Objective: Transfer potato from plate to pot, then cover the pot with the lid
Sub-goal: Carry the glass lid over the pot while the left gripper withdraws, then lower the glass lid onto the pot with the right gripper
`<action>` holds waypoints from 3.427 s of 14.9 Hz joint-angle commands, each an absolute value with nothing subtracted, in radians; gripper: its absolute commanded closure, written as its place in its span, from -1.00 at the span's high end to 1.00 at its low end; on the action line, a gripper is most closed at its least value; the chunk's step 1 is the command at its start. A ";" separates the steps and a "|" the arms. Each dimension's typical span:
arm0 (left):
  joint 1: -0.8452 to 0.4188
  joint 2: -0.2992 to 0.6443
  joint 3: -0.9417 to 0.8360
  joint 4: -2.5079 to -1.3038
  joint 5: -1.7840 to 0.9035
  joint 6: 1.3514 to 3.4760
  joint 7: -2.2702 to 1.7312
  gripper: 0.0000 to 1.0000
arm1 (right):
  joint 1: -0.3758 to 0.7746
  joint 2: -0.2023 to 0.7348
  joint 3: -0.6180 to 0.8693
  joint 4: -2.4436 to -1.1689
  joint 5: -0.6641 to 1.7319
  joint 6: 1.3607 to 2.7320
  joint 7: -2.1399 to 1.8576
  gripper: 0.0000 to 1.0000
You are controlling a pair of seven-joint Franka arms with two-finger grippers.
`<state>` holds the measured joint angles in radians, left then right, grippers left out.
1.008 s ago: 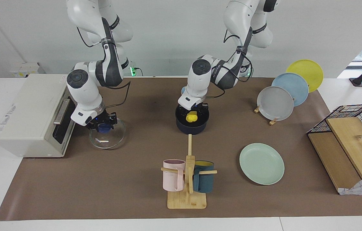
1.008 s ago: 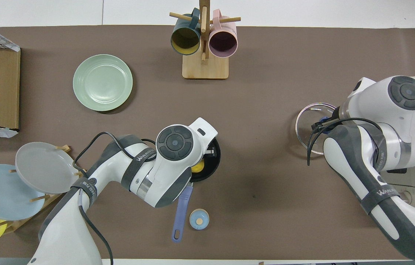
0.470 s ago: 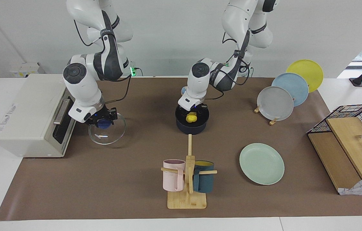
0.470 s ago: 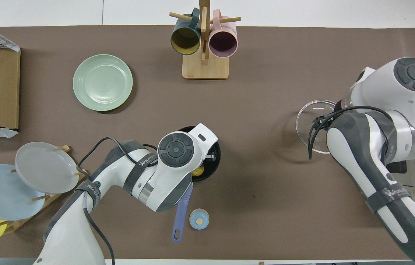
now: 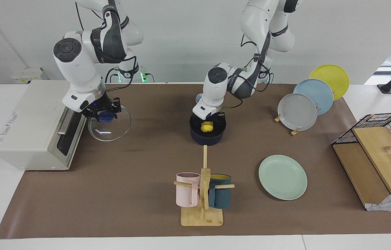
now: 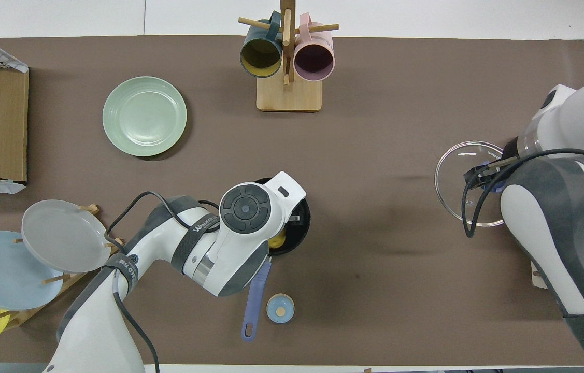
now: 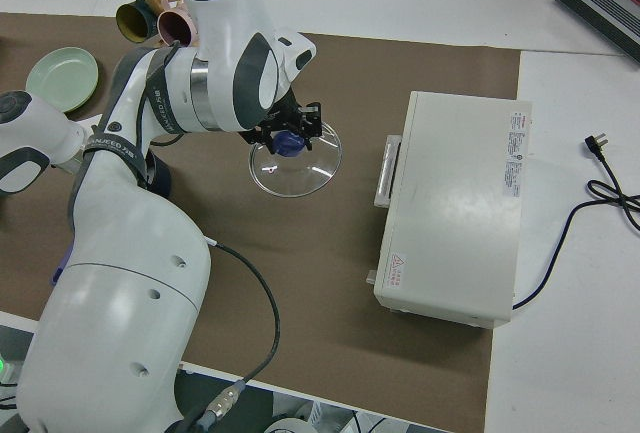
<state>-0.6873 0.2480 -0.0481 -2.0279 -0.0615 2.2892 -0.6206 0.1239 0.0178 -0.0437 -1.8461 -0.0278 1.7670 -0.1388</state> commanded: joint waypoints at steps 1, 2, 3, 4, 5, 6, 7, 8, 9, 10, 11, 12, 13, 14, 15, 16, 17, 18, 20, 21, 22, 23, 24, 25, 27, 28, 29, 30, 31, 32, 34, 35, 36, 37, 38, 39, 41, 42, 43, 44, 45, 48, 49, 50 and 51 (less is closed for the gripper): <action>-0.643 0.170 -0.038 -1.956 -0.058 2.107 -0.595 1.00 | 0.121 0.029 -0.037 -1.760 -0.017 1.697 -0.127 -1.00; -0.620 0.158 -0.040 -1.906 -0.066 2.038 -0.594 1.00 | 0.123 0.028 -0.029 -1.746 -0.017 1.684 -0.127 -1.00; -0.589 0.146 -0.038 -1.852 -0.087 1.972 -0.588 1.00 | 0.124 0.028 -0.014 -1.743 -0.015 1.678 -0.126 -1.00; -0.565 0.141 -0.037 -1.792 -0.098 1.913 -0.581 1.00 | 0.124 0.028 -0.002 -1.732 -0.017 1.672 -0.115 -1.00; -0.531 0.130 -0.032 -1.746 -0.098 1.864 -0.577 1.00 | 0.127 0.032 0.012 -1.717 -0.018 1.663 -0.089 -1.00; -0.487 0.112 -0.032 -1.711 -0.100 1.832 -0.562 1.00 | 0.138 0.038 0.023 -1.701 -0.018 1.663 -0.053 -1.00; -0.444 0.083 -0.032 -1.700 -0.100 1.813 -0.531 1.00 | 0.156 0.043 0.026 -1.686 -0.018 1.661 -0.022 -1.00; -0.389 0.049 -0.031 -1.700 -0.100 1.792 -0.478 1.00 | 0.187 0.048 0.028 -1.672 -0.018 1.664 0.023 -1.00; -0.324 0.020 -0.028 -1.700 -0.100 1.758 -0.392 1.00 | 0.221 0.049 0.028 -1.664 -0.018 1.667 0.069 -1.00; -0.281 0.003 -0.026 -1.700 -0.100 1.731 -0.314 1.00 | 0.251 0.054 0.028 -1.661 -0.017 1.674 0.118 -1.00; -0.221 -0.014 -0.026 -1.700 -0.100 1.705 -0.223 1.00 | 0.283 0.055 0.028 -1.660 -0.017 1.675 0.165 -1.00; -0.177 -0.021 -0.026 -1.698 -0.097 1.683 -0.169 1.00 | 0.322 0.055 0.028 -1.658 -0.017 1.675 0.211 -1.00; -0.151 -0.025 -0.026 -1.697 -0.089 1.668 -0.144 1.00 | 0.362 0.058 0.028 -1.652 -0.017 1.680 0.259 -1.00; -0.141 -0.025 -0.025 -1.697 -0.086 1.654 -0.138 1.00 | 0.403 0.080 0.028 -1.638 -0.015 1.696 0.314 -1.00; -0.141 -0.025 -0.025 -1.687 -0.066 1.638 -0.138 1.00 | 0.457 0.104 0.028 -1.609 -0.015 1.710 0.368 -1.00; -0.143 -0.018 -0.026 -1.643 -0.030 1.606 -0.138 1.00 | 0.518 0.154 0.028 -1.571 -0.015 1.724 0.427 -1.00; -0.143 -0.006 -0.026 -1.599 -0.012 1.554 -0.138 1.00 | 0.556 0.216 0.028 -1.530 -0.014 1.762 0.493 -1.00; -0.141 0.006 -0.026 -1.556 -0.009 1.513 -0.138 1.00 | 0.590 0.266 0.029 -1.505 -0.014 1.828 0.562 -1.00; -0.144 0.017 -0.018 -1.519 -0.009 1.473 -0.138 1.00 | 0.652 0.293 0.028 -1.508 0.001 1.896 0.624 -1.00; -0.147 0.014 -0.018 -1.526 -0.009 1.479 -0.138 1.00 | 0.664 0.307 0.029 -1.509 0.002 1.908 0.640 -1.00; -0.149 0.008 -0.018 -1.545 -0.009 1.486 -0.135 1.00 | 0.681 0.317 0.029 -1.511 0.000 1.913 0.656 -1.00; -0.150 -0.003 -0.018 -1.583 -0.009 1.496 -0.133 1.00 | 0.708 0.328 0.028 -1.516 -0.002 1.920 0.669 -1.00; -0.150 -0.029 -0.018 -1.627 -0.009 1.512 -0.132 1.00 | 0.712 0.339 0.028 -1.525 -0.003 1.940 0.670 -1.00; -0.150 -0.037 -0.018 -1.647 -0.009 1.528 -0.129 1.00 | 0.710 0.337 0.028 -1.545 -0.003 1.974 0.669 -1.00; -0.149 -0.035 -0.018 -1.644 -0.011 1.535 -0.127 1.00 | 0.693 0.331 0.028 -1.575 0.000 1.988 0.667 -1.00; -0.149 -0.034 -0.018 -1.643 -0.011 1.537 -0.129 1.00 | 0.677 0.324 0.028 -1.609 0.000 2.009 0.663 -1.00; -0.149 -0.034 -0.018 -1.643 -0.011 1.536 -0.129 1.00 | 0.672 0.310 0.028 -1.640 -0.002 2.026 0.663 -1.00; -0.149 -0.034 -0.020 -1.640 -0.011 1.536 -0.129 1.00 | 0.675 0.304 0.028 -1.657 0.000 2.025 0.663 -1.00; -0.149 -0.032 -0.018 -1.635 -0.012 1.536 -0.130 1.00 | 0.676 0.298 0.028 -1.669 0.000 2.023 0.663 -1.00; -0.149 -0.026 -0.018 -1.626 -0.015 1.539 -0.132 1.00 | 0.678 0.290 0.028 -1.687 0.002 2.026 0.663 -1.00; -0.143 -0.020 -0.020 -1.609 -0.021 1.542 -0.138 1.00 | 0.681 0.282 0.028 -1.698 0.003 2.016 0.666 -1.00; -0.141 -0.020 -0.018 -1.609 -0.021 1.542 -0.135 1.00 | 0.687 0.282 0.028 -1.698 0.003 2.019 0.667 -1.00; -0.141 -0.020 -0.018 -1.609 -0.021 1.543 -0.132 1.00 | 0.695 0.284 0.028 -1.698 0.003 2.016 0.669 -1.00; -0.140 -0.020 -0.018 -1.609 -0.020 1.542 -0.130 1.00 | 0.702 0.285 0.028 -1.703 0.003 2.023 0.670 -1.00; -0.141 -0.020 -0.018 -1.611 -0.017 1.543 -0.129 1.00 | 0.718 0.290 0.028 -1.707 0.003 2.029 0.672 -1.00; -0.140 -0.020 -0.017 -1.611 -0.014 1.542 -0.123 1.00 | 0.725 0.296 0.028 -1.707 -0.001 2.031 0.678 -1.00; -0.137 -0.020 0.011 -1.609 -0.014 1.546 -0.077 1.00 | 0.723 0.298 0.028 -1.712 -0.011 2.036 0.676 -1.00; -0.135 -0.020 0.018 -1.609 -0.014 1.552 -0.065 1.00 | 0.723 0.298 0.028 -1.712 -0.011 2.042 0.675 -1.00; -0.135 -0.020 0.020 -1.609 -0.014 1.557 -0.060 1.00 | 0.721 0.298 0.028 -1.715 -0.011 2.045 0.675 -1.00; -0.133 -0.020 0.018 -1.611 -0.014 1.559 -0.060 1.00 | 0.722 0.296 0.028 -1.721 -0.011 2.045 0.676 -1.00; -0.133 -0.020 0.020 -1.609 -0.014 1.559 -0.060 1.00 | 0.721 0.296 0.028 -1.727 -0.011 2.046 0.675 -1.00; -0.126 -0.020 0.018 -1.611 -0.015 1.554 -0.061 1.00 | 0.721 0.296 0.028 -1.738 -0.011 2.057 0.675 -1.00; -0.126 -0.018 0.017 -1.611 -0.015 1.554 -0.061 1.00 | 0.724 0.296 0.028 -1.738 -0.011 2.057 0.676 -1.00; -0.126 -0.020 0.017 -1.611 -0.015 1.554 -0.061 1.00 | 0.724 0.298 0.028 -1.740 -0.011 2.057 0.676 -1.00; -0.126 -0.020 0.018 -1.611 -0.015 1.554 -0.061 1.00 | 0.726 0.298 0.028 -1.740 -0.011 2.059 0.676 -1.00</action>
